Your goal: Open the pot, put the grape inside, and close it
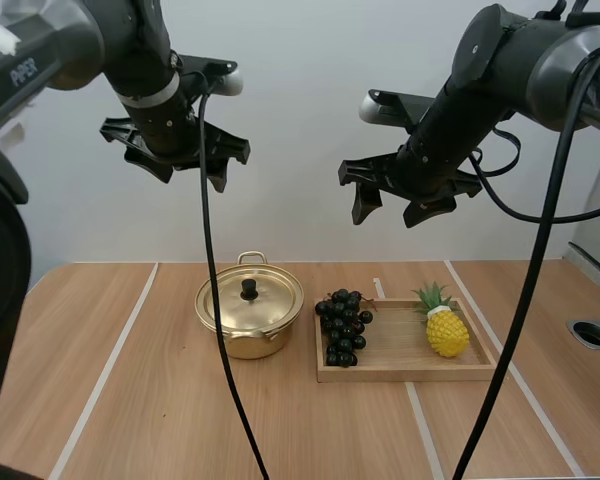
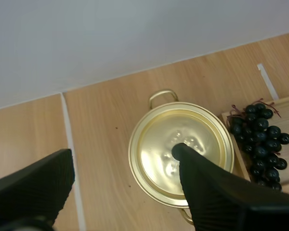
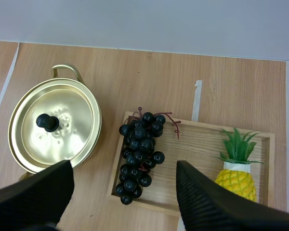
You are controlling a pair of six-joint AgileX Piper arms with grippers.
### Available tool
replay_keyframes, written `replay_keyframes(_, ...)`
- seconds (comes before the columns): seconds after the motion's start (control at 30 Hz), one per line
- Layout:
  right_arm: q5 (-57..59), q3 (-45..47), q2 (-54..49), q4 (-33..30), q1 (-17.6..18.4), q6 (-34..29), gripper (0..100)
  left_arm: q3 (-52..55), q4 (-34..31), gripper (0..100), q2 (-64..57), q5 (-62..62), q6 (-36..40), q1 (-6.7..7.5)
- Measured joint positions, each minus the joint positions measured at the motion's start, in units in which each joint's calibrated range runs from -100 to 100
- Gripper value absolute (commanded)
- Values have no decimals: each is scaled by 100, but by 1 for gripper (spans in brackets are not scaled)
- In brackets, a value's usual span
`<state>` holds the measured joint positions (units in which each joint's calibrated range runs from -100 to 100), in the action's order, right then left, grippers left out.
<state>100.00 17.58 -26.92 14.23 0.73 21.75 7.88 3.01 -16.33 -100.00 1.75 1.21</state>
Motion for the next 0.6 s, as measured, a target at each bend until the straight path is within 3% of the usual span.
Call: replay_keyframes(0.6,0,0,0,9,0,36,100,1166,541,100,551,0,-836,0)
